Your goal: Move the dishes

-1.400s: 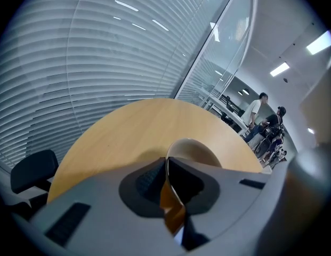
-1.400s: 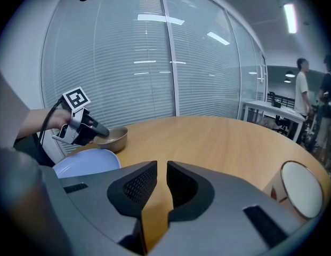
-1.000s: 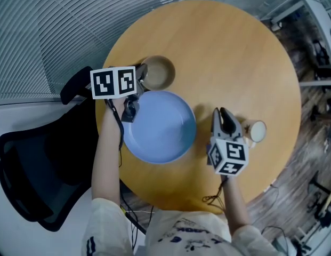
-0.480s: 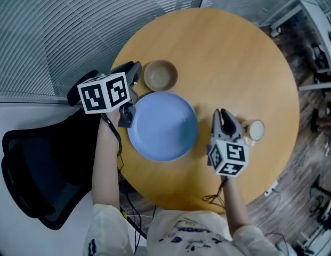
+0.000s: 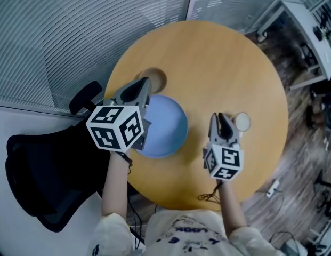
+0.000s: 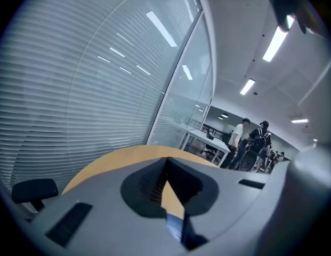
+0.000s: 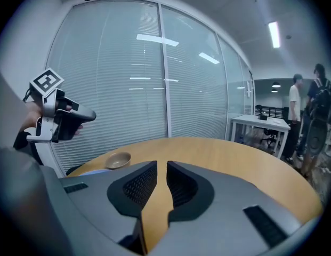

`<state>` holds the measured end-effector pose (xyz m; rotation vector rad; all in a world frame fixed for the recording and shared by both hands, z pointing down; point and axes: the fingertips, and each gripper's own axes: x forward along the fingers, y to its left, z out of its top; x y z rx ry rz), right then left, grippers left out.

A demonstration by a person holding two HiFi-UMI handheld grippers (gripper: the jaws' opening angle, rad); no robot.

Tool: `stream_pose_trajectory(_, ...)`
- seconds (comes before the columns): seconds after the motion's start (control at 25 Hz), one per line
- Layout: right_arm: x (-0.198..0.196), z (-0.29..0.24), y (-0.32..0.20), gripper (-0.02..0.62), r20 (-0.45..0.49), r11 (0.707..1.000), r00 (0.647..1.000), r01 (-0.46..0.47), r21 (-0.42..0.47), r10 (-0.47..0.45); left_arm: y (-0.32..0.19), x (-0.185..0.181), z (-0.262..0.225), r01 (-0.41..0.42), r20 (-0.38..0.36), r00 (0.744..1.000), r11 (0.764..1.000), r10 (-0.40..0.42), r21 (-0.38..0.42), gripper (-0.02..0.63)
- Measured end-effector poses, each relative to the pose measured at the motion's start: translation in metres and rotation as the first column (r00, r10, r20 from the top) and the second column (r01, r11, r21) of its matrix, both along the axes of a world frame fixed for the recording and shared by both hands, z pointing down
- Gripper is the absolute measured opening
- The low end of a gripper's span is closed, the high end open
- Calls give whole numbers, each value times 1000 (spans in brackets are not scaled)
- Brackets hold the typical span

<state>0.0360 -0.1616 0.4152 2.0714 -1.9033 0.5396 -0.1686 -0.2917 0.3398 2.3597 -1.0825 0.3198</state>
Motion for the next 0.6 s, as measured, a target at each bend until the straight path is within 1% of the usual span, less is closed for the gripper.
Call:
stream_pose_trajectory(0.16,23,-9,26,57,1,996,997,-80,26,80,28,27,-6,-35,23,999,998,34,44,3)
stream_pose_trajectory(0.24,37,-8,41,57,-2,992,993,-120,35,120,45,42,-3,-51,26,998,997,50,53,3)
stream_pose_trajectory(0.4,66,6,79,57,-21,979,980,-199,49,200,85,74,22,-83,18,996,995,82,54,3)
stream_pose_trajectory(0.6,90,10,109,57,-52,963,962,-266,38,268,120,108,34,-125,18,992,992,124,36,3)
